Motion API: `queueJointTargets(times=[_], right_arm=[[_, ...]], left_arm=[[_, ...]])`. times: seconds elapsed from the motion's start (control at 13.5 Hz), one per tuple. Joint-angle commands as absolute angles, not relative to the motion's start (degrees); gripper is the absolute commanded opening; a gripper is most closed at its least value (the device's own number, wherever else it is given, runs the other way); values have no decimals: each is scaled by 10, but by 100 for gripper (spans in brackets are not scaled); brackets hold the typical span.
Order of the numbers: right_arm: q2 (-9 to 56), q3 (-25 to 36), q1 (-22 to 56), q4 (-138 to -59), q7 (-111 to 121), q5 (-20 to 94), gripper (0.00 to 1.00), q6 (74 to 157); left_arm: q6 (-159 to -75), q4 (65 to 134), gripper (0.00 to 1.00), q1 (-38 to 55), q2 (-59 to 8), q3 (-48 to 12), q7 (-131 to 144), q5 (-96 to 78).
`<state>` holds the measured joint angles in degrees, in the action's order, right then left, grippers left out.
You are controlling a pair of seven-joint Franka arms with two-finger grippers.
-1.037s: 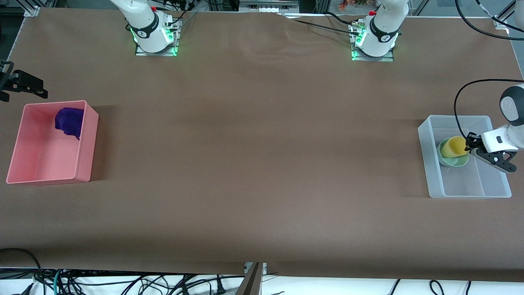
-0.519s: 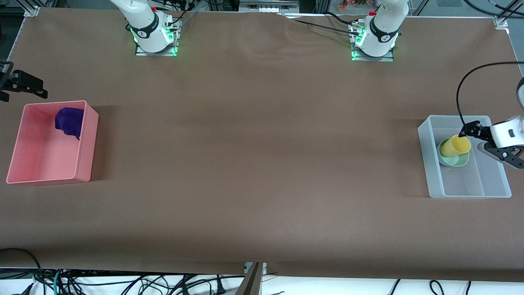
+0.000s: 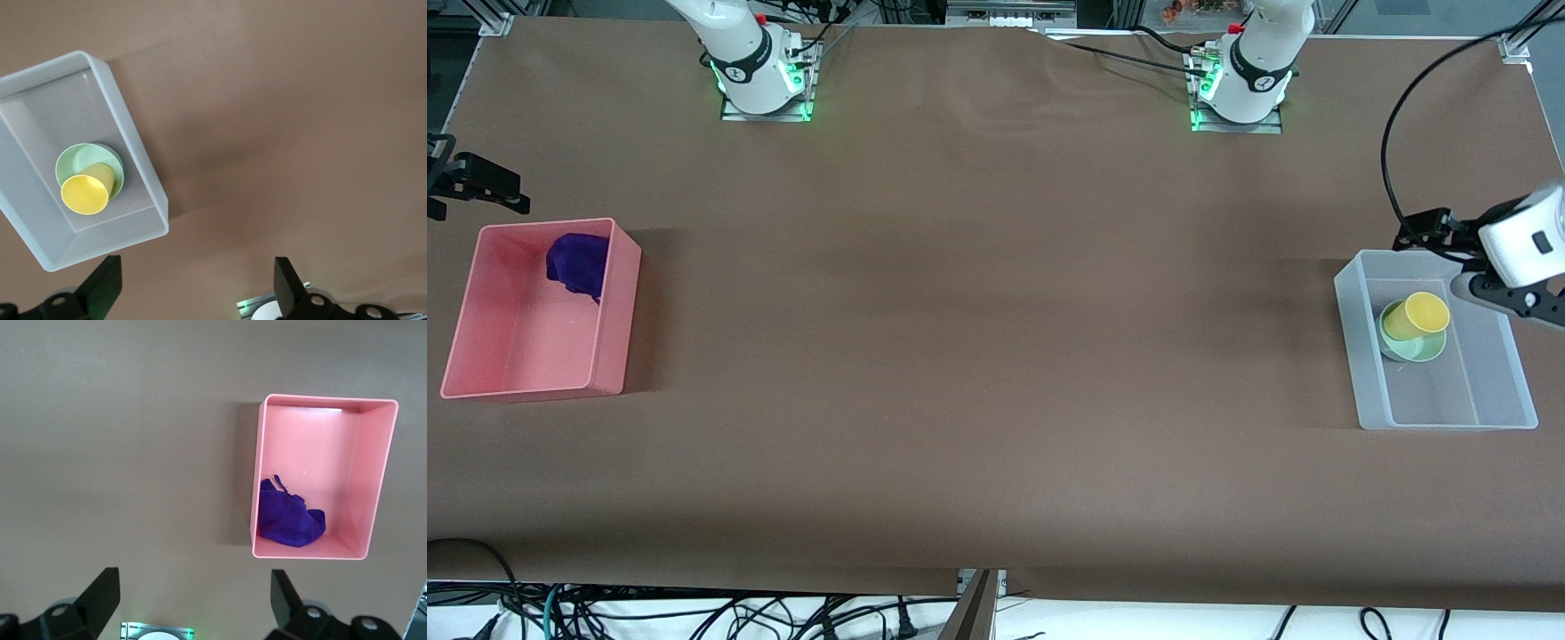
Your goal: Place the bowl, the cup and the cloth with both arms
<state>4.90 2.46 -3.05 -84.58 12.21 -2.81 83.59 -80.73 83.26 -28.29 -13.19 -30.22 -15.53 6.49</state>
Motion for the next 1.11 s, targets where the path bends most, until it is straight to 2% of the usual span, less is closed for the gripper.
queueJointTargets(times=[0.0, 0.15, 0.22, 0.3, 0.37, 0.44, 1.04], right_arm=[[47, 23, -34, -844, 116, -22, 100, 836], [47, 22, -34, -844, 116, -22, 100, 837], [47, 23, -34, -844, 116, -22, 100, 837], [47, 23, -34, -844, 116, -22, 100, 837], [47, 23, -34, -844, 116, -22, 100, 837], [47, 23, -34, -844, 117, -22, 100, 837], [48, 23, -34, -844, 117, -21, 100, 837]], left_arm=[[-801, 840, 100, -160, -78, -191, -96, 33], [-815, 873, 100, -75, -47, -100, -65, -5], [-858, 919, 100, -37, -13, -56, -63, -4], [-902, 976, 100, -20, 23, -36, -61, -3], [-928, 1010, 100, -15, 45, -33, -61, -3], [-930, 1015, 100, -8, 47, -31, -61, -1], [-926, 1002, 100, 18, 39, -26, -36, 21]])
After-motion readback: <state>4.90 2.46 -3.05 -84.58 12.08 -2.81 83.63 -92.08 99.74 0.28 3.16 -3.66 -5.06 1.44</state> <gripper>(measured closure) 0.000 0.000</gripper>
